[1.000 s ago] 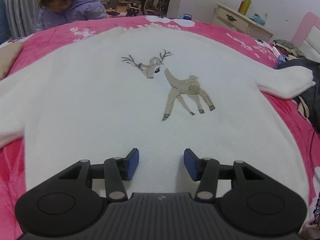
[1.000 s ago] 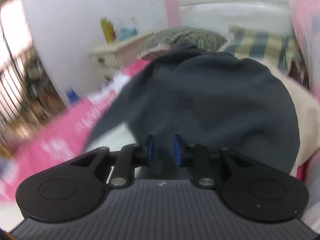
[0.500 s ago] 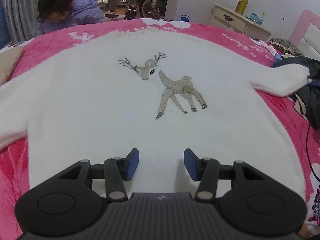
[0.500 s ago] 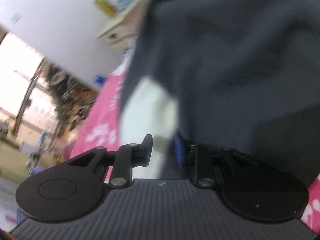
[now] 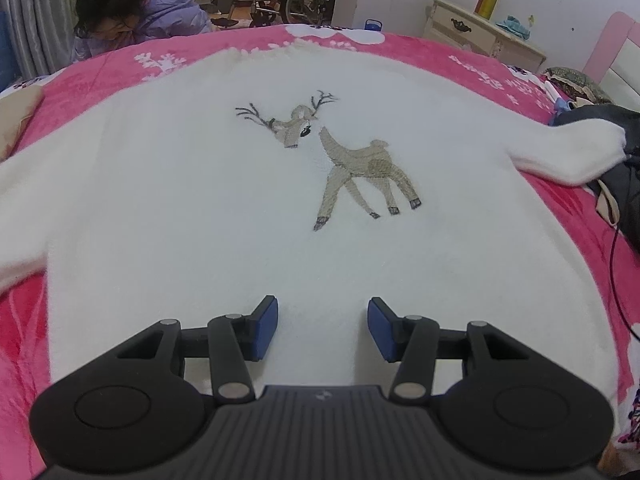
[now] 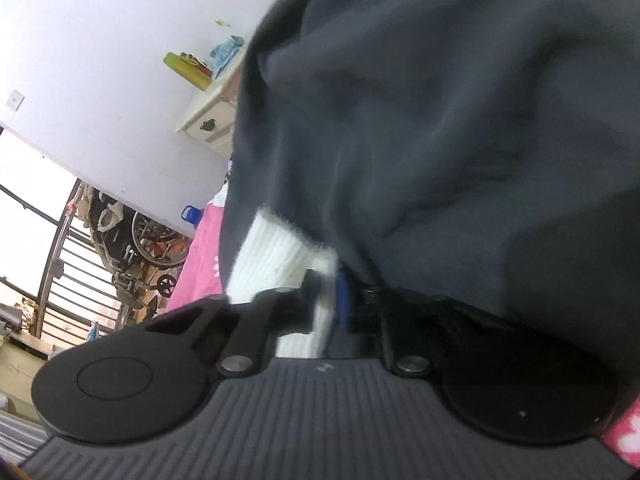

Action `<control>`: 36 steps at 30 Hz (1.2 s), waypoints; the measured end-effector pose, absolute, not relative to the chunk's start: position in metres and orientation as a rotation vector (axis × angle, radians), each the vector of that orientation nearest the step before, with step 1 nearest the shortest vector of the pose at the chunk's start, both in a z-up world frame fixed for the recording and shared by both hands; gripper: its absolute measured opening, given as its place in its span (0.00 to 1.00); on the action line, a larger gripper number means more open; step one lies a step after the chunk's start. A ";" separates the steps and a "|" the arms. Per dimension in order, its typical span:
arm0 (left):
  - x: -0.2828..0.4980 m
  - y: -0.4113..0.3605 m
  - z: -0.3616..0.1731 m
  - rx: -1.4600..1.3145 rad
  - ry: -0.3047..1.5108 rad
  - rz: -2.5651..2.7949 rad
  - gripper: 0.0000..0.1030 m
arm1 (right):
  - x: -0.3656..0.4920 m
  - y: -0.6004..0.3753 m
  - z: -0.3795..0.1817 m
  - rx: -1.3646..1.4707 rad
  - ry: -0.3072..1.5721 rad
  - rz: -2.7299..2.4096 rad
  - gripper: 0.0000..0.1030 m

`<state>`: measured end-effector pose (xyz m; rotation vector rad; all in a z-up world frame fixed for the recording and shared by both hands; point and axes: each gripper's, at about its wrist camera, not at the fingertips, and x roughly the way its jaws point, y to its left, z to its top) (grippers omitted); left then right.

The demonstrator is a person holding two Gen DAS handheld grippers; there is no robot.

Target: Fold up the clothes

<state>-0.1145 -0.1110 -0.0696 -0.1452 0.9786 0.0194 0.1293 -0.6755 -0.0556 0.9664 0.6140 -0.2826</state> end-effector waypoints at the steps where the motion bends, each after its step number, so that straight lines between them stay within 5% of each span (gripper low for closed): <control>1: -0.114 -0.111 -0.070 -0.143 0.978 0.018 0.50 | 0.126 -0.675 -0.052 0.962 0.601 -0.282 0.06; 14: -0.113 -0.110 -0.071 -0.146 0.970 0.015 0.50 | 0.150 -0.644 -0.040 0.464 0.655 -0.497 0.10; 27: -0.128 -0.108 -0.046 -0.112 0.886 0.038 0.50 | 0.118 -0.593 0.002 0.357 0.651 -0.227 0.13; 31: -0.140 -0.114 -0.026 -0.126 0.813 0.026 0.62 | 0.066 -0.523 0.003 0.256 0.707 0.067 0.26; 36: -0.156 -0.122 -0.001 -0.145 0.722 0.010 0.76 | 0.012 -0.452 -0.005 0.242 0.874 0.320 0.30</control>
